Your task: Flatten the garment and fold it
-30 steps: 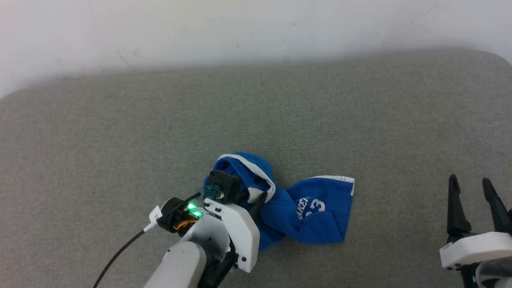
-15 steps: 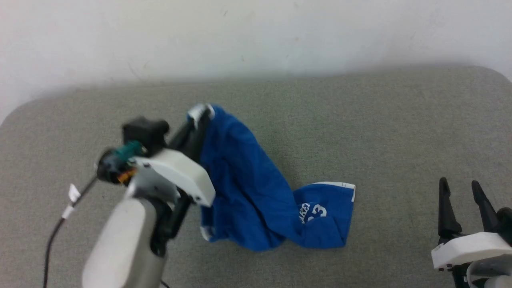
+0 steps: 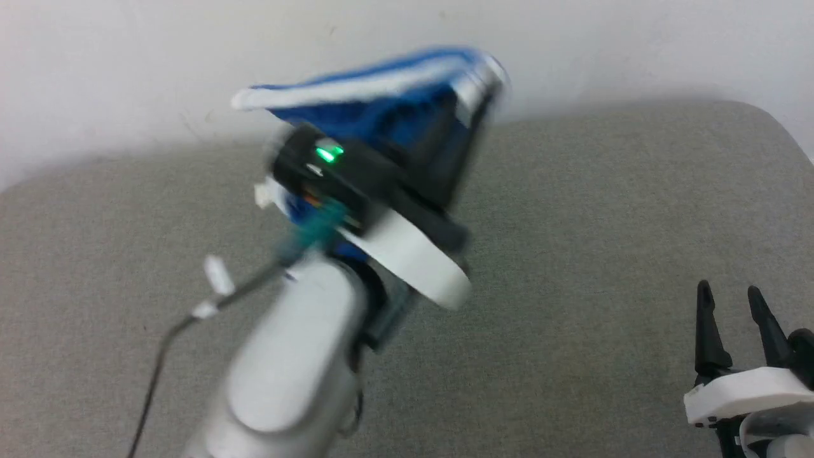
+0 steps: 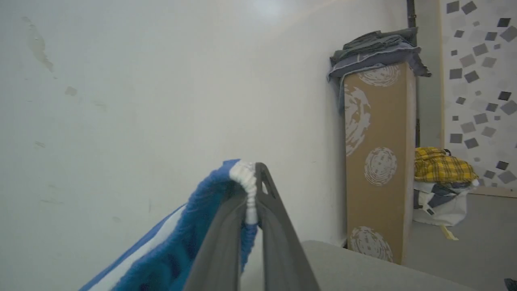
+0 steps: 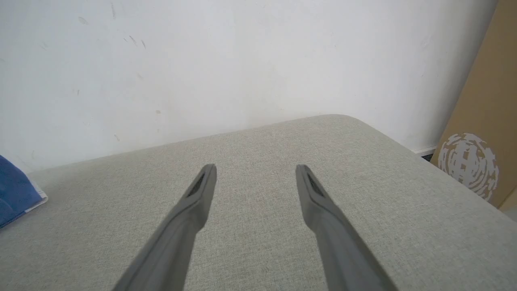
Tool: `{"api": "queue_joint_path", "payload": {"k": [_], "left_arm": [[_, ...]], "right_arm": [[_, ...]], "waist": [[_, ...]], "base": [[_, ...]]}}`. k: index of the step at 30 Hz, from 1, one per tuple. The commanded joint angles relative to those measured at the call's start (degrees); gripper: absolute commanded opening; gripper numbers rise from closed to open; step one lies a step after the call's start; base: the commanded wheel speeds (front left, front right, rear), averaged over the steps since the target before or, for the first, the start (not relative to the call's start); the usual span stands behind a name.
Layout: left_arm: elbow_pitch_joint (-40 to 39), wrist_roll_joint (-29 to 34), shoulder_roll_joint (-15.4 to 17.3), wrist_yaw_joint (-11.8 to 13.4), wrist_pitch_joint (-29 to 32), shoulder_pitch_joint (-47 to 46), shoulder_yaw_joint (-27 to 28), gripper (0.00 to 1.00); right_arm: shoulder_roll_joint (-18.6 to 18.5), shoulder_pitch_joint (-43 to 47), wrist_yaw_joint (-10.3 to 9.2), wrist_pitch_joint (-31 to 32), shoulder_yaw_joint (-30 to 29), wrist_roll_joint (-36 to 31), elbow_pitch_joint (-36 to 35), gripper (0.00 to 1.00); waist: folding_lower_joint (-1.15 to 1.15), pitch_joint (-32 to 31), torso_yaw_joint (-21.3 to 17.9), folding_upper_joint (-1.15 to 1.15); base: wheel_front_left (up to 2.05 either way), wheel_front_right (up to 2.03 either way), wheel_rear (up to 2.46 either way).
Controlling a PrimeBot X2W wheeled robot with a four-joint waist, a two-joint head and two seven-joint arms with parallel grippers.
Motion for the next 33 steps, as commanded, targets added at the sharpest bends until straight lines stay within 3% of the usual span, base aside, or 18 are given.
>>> {"api": "queue_joint_path", "payload": {"k": [1,5,10,16,20,21,22,29,33], "left_arm": [[0.85,0.06,-0.17,-0.30,0.24,1.69,-1.19,0.00],[6.44,-1.45,0.77,-1.12,2.81,9.06,-11.25,0.00],[13.74,-5.13,4.92,-1.34,6.84,17.83,-17.61,0.00],[18.06,-8.36,9.11,-0.80,8.16,22.06,-17.42,0.00],[18.77,-9.93,9.89,0.62,6.93,23.14,-15.36,0.00],[18.64,-10.04,9.98,1.17,6.25,23.27,-14.83,0.93],[18.49,-10.26,9.94,1.64,5.56,23.42,-14.33,1.00],[14.51,-12.93,8.53,4.74,-0.85,25.18,-9.98,1.00],[10.68,-14.15,8.07,7.89,-7.41,26.42,-5.19,1.00]], "right_arm": [[0.18,-0.68,-0.04,-0.35,-0.11,0.46,0.20,1.00],[0.18,-1.19,-0.04,-0.78,-0.45,0.84,0.78,1.00],[0.18,-1.38,-0.04,-1.17,-0.54,0.98,1.60,1.00],[0.18,-1.34,-0.04,-1.06,-0.39,0.54,2.17,1.00],[0.18,-1.15,-0.04,-0.33,0.42,0.26,2.21,1.00],[0.18,-1.06,-0.04,-0.11,0.68,0.17,2.20,1.00],[0.18,-0.96,-0.04,0.08,0.88,0.10,2.14,1.00],[0.18,-0.85,-0.04,2.42,2.35,-2.03,0.55,1.00],[-1.58,-1.52,-0.04,5.77,5.36,-2.80,-1.01,1.00]], "waist": [[0.00,0.14,-0.19,0.00],[0.00,0.82,-0.18,0.00],[0.00,1.10,1.27,0.00],[0.00,0.54,4.35,0.00],[0.00,-0.09,6.72,0.00],[0.00,-0.27,7.28,0.00],[0.00,-0.44,7.85,0.00],[0.00,-1.56,11.77,0.00],[0.00,-1.53,14.17,0.00]], "base": [[0.00,0.00,0.00],[0.00,0.00,0.00],[0.00,0.00,0.00],[0.00,0.00,0.00],[0.00,0.00,0.00],[0.00,0.00,0.00],[0.00,0.00,0.00],[0.00,0.00,0.00],[0.00,0.00,0.00]]}}
